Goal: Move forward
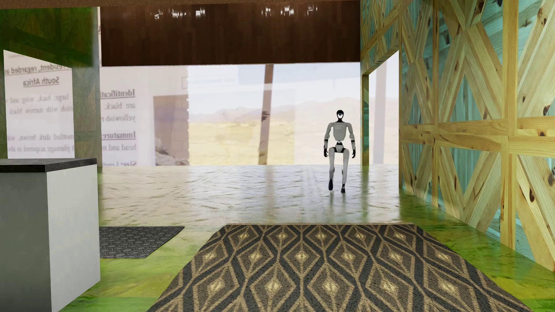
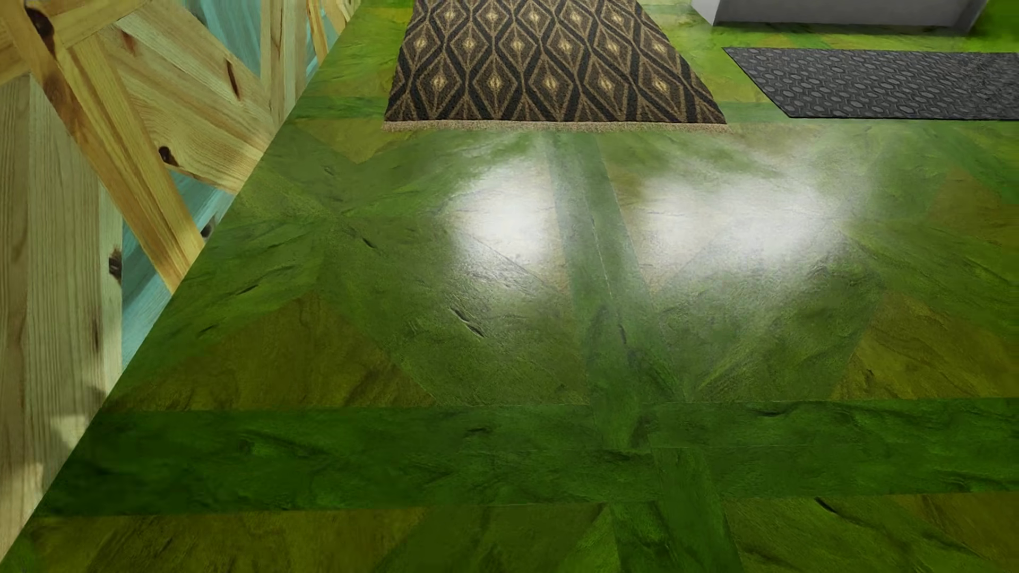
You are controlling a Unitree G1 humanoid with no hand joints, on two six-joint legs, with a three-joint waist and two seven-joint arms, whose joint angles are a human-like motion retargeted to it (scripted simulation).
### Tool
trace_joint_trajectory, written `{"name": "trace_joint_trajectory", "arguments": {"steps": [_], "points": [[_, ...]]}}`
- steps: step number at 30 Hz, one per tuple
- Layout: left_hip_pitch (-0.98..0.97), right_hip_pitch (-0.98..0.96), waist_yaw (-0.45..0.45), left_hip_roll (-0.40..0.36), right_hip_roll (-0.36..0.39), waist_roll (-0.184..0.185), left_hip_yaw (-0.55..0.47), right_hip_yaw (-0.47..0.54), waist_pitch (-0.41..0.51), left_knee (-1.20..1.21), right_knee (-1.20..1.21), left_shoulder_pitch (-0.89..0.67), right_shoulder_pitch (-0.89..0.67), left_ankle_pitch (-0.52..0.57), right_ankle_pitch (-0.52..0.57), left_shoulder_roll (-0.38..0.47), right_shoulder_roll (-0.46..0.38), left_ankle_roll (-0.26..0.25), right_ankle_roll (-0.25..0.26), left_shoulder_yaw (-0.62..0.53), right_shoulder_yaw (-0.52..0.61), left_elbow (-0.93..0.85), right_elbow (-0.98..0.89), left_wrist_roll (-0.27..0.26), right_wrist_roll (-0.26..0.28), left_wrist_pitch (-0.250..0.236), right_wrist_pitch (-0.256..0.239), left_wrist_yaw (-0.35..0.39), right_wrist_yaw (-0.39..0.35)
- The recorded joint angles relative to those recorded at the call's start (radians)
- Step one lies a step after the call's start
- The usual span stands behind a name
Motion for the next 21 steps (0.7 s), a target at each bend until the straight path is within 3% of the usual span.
{"name": "trace_joint_trajectory", "arguments": {"steps": [3, 4, 5, 6, 7, 8, 9, 10, 11, 12, 13, 15, 16, 18, 21], "points": [[0.168, -0.127, -0.131, 0.019, 0.004, 0.018, 0.0, 0.0, 0.018, -0.075, -0.416, -0.069, 0.078, -0.071, 0.214, 0.029, -0.007, 0.0, 0.0, 0.077, 0.032, -0.113, -0.058, 0.0, 0.0, 0.0, 0.0, 0.0, 0.0], [0.206, -0.143, -0.16, 0.023, 0.002, 0.012, 0.0, 0.0, 0.015, -0.085, -0.59, -0.09, 0.1, -0.099, 0.202, 0.044, -0.004, 0.0, 0.0, 0.095, 0.052, -0.157, -0.068, 0.0, 0.0, 0.0, 0.0, 0.0, 0.0], [0.248, -0.131, -0.175, 0.024, 0.011, 0.006, 0.0, 0.0, 0.008, -0.094, -0.747, -0.11, 0.116, -0.127, 0.003, 0.054, 0.006, 0.0, 0.0, 0.12, 0.044, -0.187, -0.07, 0.0, 0.0, 0.0, 0.0, 0.0, 0.0], [0.296, -0.11, -0.193, 0.033, 0.013, 0.002, 0.0, 0.0, 0.003, -0.1, -0.797, -0.127, 0.131, -0.147, -0.274, 0.061, 0.013, 0.0, 0.0, 0.134, 0.063, -0.204, -0.055, 0.0, 0.0, 0.0, 0.0, 0.0, 0.0], [0.322, -0.113, -0.215, 0.045, 0.014, 0.002, 0.0, 0.0, -0.002, -0.084, -0.793, -0.135, 0.137, -0.143, -0.354, 0.062, 0.02, 0.0, 0.0, 0.156, 0.066, -0.218, -0.045, 0.0, 0.0, 0.0, 0.0, 0.0, 0.0], [0.34, -0.153, -0.209, 0.058, 0.034, 0.01, 0.0, 0.0, -0.007, -0.051, -0.789, -0.144, 0.148, -0.103, -0.252, 0.063, 0.022, 0.0, 0.0, 0.159, 0.084, -0.212, -0.026, 0.0, 0.0, 0.0, 0.0, 0.0, 0.0], [0.352, -0.154, -0.21, 0.075, 0.068, 0.016, 0.0, 0.0, -0.015, -0.01, -0.766, -0.133, 0.15, -0.028, -0.083, 0.056, 0.027, 0.0, 0.0, 0.182, 0.098, -0.205, 0.001, 0.0, 0.0, 0.0, 0.0, 0.0, 0.0], [0.359, -0.158, -0.201, 0.087, 0.094, 0.025, 0.0, 0.0, -0.028, 0.051, -0.731, -0.109, 0.151, 0.119, 0.027, 0.043, 0.032, 0.0, 0.0, 0.185, 0.1, -0.172, 0.043, 0.0, 0.0, 0.0, 0.0, 0.0, 0.0], [0.306, -0.152, -0.191, 0.116, 0.119, 0.036, 0.0, 0.0, -0.05, 0.18, -0.677, -0.075, 0.156, 0.316, 0.073, 0.026, 0.033, 0.0, 0.0, 0.199, 0.094, -0.123, 0.074, 0.0, 0.0, 0.0, 0.0, 0.0, 0.0], [0.228, -0.112, -0.181, 0.136, 0.137, 0.033, 0.0, 0.0, -0.052, 0.325, -0.65, -0.061, 0.148, 0.458, 0.043, 0.019, 0.038, 0.0, 0.0, 0.182, 0.082, -0.082, 0.096, 0.0, 0.0, 0.0, 0.0, 0.0, 0.0], [0.125, -0.064, -0.171, 0.153, 0.158, 0.033, 0.0, 0.0, -0.045, 0.497, -0.636, -0.05, 0.146, 0.447, -0.001, 0.012, 0.034, 0.0, 0.0, 0.161, 0.06, -0.039, 0.075, 0.0, 0.0, 0.0, 0.0, 0.0, 0.0], [-0.051, 0.08, -0.098, 0.153, 0.168, 0.012, 0.0, 0.0, -0.029, 0.738, -0.65, -0.044, 0.118, 0.105, -0.113, 0.002, 0.028, 0.0, 0.0, 0.103, 0.045, 0.051, 0.071, 0.0, 0.0, 0.0, 0.0, 0.0, 0.0], [-0.121, 0.17, -0.042, 0.147, 0.161, 0.003, 0.0, 0.0, -0.024, 0.766, -0.689, -0.039, 0.086, 0.054, -0.177, -0.006, 0.017, 0.0, 0.0, 0.105, 0.034, 0.073, 0.065, 0.0, 0.0, 0.0, 0.0, 0.0, 0.0], [-0.244, 0.319, 0.059, 0.138, 0.125, -0.016, 0.0, 0.0, -0.009, 0.653, -0.744, 0.006, 0.033, 0.021, -0.28, -0.014, -0.014, 0.0, 0.0, 0.091, 0.02, 0.057, 0.021, 0.0, 0.0, 0.0, 0.0, 0.0, 0.0], [-0.327, 0.494, 0.171, 0.138, 0.081, -0.029, 0.0, 0.0, -0.007, 0.164, -0.799, 0.07, -0.067, 0.131, -0.426, -0.017, -0.044, 0.0, 0.0, 0.064, -0.035, 0.004, -0.026, 0.0, 0.0, 0.0, 0.0, 0.0, 0.0]]}}
